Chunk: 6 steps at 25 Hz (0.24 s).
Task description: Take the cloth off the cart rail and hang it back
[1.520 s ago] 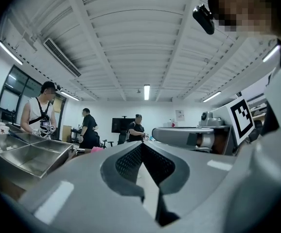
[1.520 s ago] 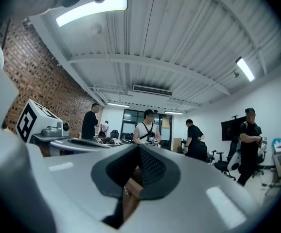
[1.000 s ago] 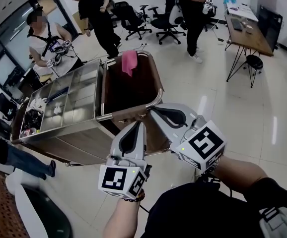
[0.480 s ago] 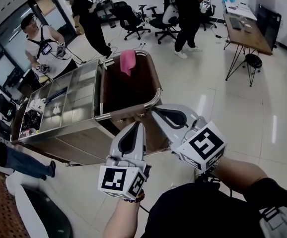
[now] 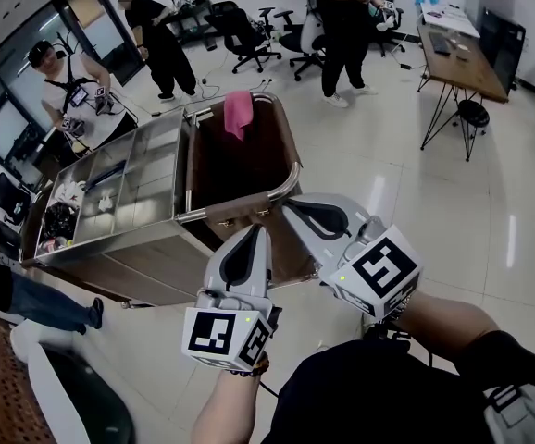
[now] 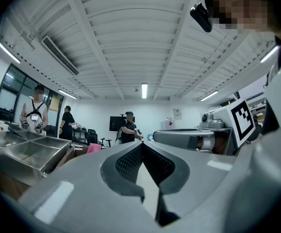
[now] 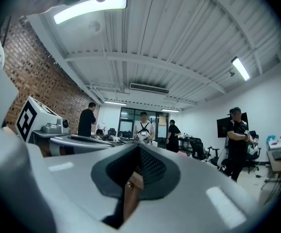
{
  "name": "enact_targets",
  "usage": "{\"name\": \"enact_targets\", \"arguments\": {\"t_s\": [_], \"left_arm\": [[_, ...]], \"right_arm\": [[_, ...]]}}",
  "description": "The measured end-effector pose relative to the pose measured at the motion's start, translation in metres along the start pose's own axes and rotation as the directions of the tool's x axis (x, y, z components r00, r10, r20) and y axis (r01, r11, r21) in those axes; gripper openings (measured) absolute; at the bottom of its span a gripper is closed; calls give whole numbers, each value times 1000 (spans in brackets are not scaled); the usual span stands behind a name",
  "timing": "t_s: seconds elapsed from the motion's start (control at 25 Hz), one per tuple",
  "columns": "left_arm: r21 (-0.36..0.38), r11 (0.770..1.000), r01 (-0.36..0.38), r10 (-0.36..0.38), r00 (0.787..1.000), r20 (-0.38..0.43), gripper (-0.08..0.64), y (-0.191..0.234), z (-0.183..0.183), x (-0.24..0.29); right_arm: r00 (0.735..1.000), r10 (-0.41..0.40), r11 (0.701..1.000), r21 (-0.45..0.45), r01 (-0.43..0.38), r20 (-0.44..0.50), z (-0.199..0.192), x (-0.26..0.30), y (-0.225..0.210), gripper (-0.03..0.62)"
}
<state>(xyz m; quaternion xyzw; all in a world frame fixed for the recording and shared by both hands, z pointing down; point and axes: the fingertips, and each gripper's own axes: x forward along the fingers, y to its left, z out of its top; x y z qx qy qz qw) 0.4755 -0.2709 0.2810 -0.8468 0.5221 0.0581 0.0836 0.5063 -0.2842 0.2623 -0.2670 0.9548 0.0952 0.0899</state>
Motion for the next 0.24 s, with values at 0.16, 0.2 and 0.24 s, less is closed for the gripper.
{"name": "enact_targets", "arguments": {"t_s": [0.16,0.2,0.24], "left_arm": [[-1,1000,-1,1,1000,1,3,0,0,-1],[0,1000,-2,2,1000,1,3,0,0,-1],[0,1000,-2,2,1000,1,3,0,1,-1]], "right_arm": [[1000,-2,1000,0,2,1,0,-1,0,0],[1000,-3,1000,0,3,2,0,-1,0,0],[1000,-4,1000,0,4,3,0,-1,0,0]]}}
